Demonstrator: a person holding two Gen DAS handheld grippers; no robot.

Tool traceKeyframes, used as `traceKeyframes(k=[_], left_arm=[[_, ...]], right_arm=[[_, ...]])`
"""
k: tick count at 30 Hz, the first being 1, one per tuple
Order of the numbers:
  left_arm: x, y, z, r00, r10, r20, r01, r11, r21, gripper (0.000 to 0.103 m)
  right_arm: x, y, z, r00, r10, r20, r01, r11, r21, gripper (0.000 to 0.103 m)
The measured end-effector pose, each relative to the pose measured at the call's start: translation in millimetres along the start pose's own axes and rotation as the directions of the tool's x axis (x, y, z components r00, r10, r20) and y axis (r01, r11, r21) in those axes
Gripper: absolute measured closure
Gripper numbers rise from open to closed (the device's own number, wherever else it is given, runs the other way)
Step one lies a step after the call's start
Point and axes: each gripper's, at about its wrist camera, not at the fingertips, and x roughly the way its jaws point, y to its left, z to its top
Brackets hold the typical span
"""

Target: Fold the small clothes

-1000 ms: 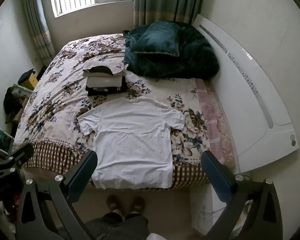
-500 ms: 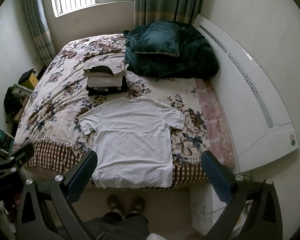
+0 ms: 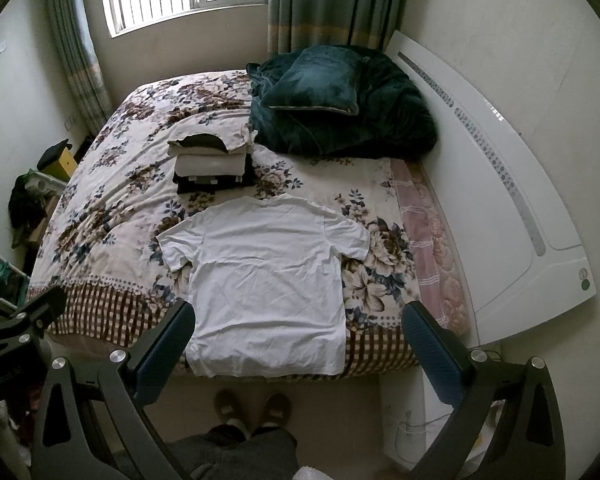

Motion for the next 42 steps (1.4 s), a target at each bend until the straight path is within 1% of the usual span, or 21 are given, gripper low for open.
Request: traceKeyframes(k=[42], left_arm=[[-6.8,-4.7,4.7,1.0,-0.006,0.01,0.006,1.0,-0.002,0.0]], right_arm=[[-7.5,0.8,4.4,1.0,-0.001,0.008,0.001,1.0,0.003,0.0]])
